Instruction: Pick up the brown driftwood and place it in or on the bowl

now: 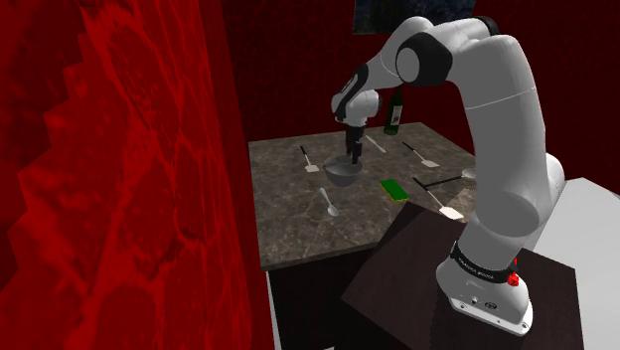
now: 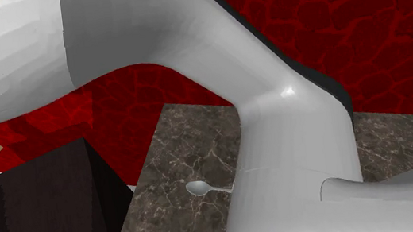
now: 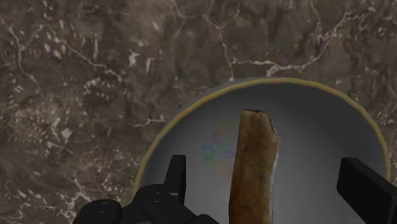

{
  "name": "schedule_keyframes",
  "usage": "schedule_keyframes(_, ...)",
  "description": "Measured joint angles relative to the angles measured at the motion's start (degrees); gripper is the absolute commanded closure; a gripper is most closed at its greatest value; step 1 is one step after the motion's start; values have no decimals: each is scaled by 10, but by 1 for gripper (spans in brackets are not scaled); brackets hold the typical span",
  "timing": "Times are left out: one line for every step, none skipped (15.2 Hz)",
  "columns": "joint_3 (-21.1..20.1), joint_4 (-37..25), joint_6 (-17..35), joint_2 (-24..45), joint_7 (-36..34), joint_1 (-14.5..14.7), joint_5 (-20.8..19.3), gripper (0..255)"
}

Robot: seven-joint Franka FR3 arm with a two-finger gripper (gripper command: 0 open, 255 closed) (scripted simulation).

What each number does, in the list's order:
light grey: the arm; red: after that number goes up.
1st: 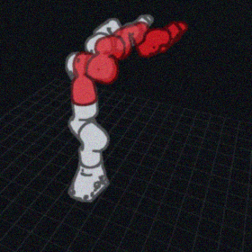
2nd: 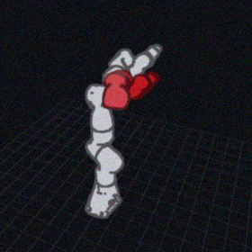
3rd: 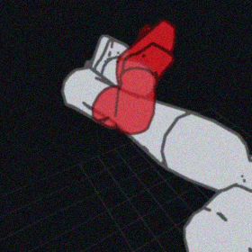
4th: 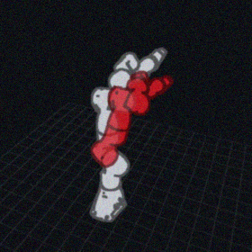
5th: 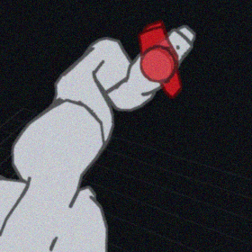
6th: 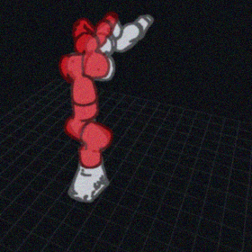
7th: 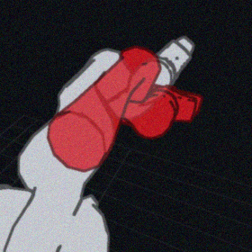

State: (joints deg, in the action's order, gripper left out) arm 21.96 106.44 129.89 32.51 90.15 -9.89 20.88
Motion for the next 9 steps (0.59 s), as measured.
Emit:
schedule_keyframes(3,-2,-9,-8,-3,2,-5,0)
schedule_keyframes(7,-6,-22,-18,-7,3,-10,0)
schedule_keyframes(11,-13,-36,-25,-10,4,-16,0)
schedule_keyframes(13,-15,-42,-30,-11,4,-18,0)
schedule_keyframes(13,-16,-45,-32,-12,4,-20,0)
schedule_keyframes(14,-15,-46,-34,-12,5,-20,0)
schedule_keyframes(14,-15,-47,-34,-12,5,-21,0)
schedule_keyframes(14,-15,-47,-34,-13,5,-21,0)
schedule_keyframes(14,-15,-47,-35,-13,5,-21,0)
